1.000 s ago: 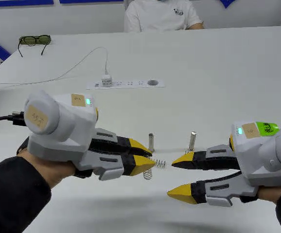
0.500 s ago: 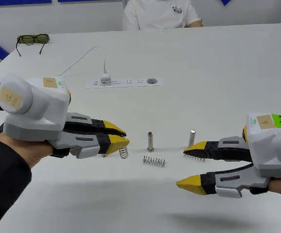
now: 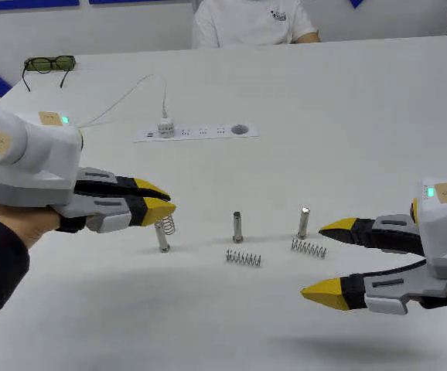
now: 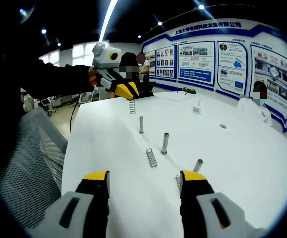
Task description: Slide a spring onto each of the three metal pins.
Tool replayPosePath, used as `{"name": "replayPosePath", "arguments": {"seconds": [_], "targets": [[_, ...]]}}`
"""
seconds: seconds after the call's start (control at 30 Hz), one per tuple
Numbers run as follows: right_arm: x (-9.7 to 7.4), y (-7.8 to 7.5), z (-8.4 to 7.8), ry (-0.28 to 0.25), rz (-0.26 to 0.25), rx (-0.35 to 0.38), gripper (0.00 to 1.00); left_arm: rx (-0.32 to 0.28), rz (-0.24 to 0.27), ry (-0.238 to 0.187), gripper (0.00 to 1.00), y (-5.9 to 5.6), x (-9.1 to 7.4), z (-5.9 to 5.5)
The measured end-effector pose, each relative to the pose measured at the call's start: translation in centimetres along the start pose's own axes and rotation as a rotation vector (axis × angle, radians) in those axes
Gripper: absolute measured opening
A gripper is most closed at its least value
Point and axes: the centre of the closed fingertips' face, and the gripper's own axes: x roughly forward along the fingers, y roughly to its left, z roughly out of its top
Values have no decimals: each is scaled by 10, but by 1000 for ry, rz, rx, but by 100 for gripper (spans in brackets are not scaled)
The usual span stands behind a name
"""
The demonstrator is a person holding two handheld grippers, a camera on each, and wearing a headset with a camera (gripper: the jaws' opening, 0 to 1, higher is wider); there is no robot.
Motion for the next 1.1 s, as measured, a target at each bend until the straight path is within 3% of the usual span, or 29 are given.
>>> {"name": "replayPosePath", "arguments": {"seconds": [0.43, 1.1], "targets": [[-1, -2, -6, 14, -13, 11, 60, -31, 48, 22, 9, 24, -1, -10], [-1, -4, -9, 21, -12, 21, 60, -61, 52, 40, 9, 33, 11, -21]]}}
